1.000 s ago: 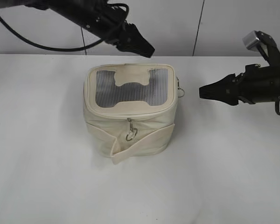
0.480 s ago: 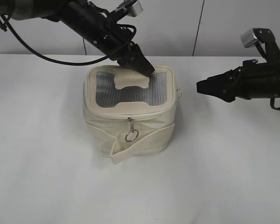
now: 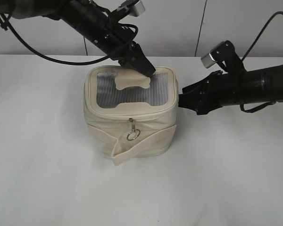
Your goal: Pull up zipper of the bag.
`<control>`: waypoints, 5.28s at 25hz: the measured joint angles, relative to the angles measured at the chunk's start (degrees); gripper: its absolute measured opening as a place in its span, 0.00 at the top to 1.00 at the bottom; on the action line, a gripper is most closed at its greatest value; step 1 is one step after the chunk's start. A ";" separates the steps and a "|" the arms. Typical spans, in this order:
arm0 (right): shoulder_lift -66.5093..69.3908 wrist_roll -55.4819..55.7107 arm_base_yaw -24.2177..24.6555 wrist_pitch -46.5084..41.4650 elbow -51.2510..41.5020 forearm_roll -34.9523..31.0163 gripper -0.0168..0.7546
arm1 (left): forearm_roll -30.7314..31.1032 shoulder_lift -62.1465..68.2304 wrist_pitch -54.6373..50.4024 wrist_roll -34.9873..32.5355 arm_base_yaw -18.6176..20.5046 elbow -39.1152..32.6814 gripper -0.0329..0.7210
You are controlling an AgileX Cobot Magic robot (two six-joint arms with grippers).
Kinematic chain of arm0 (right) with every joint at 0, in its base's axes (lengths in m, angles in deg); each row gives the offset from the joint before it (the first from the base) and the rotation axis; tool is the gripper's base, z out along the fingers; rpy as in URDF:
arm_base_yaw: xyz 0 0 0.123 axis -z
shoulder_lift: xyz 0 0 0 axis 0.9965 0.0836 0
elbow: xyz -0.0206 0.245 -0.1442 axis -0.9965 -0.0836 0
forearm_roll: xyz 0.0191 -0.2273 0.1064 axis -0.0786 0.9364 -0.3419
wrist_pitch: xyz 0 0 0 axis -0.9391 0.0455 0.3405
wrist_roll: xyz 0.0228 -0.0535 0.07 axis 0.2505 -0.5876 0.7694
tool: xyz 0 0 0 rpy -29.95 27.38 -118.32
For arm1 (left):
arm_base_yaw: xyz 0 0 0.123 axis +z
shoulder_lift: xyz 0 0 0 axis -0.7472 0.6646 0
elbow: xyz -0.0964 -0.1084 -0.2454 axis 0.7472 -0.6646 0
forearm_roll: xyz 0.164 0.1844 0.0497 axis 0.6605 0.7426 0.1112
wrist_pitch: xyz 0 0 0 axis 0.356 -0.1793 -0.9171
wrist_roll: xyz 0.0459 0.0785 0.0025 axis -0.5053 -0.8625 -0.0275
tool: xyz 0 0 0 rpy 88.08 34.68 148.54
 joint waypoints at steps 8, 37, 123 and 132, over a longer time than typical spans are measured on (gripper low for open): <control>3.54 -0.35 -3.03 3.12 4.37 -1.82 0.47 | 0.32 0.00 0.00 0.18 0.06 0.05 0.89; -5.00 27.75 -4.01 7.17 -0.49 18.66 0.97 | 0.59 0.00 0.36 3.37 -0.18 0.11 0.90; -110.16 120.58 -16.68 -25.48 -21.80 95.15 0.33 | 47.02 -129.86 4.68 58.24 -2.14 -81.90 0.54; -110.16 120.58 -16.28 -24.62 -22.16 95.55 0.43 | 47.65 -129.86 5.74 58.24 -1.96 -82.26 0.60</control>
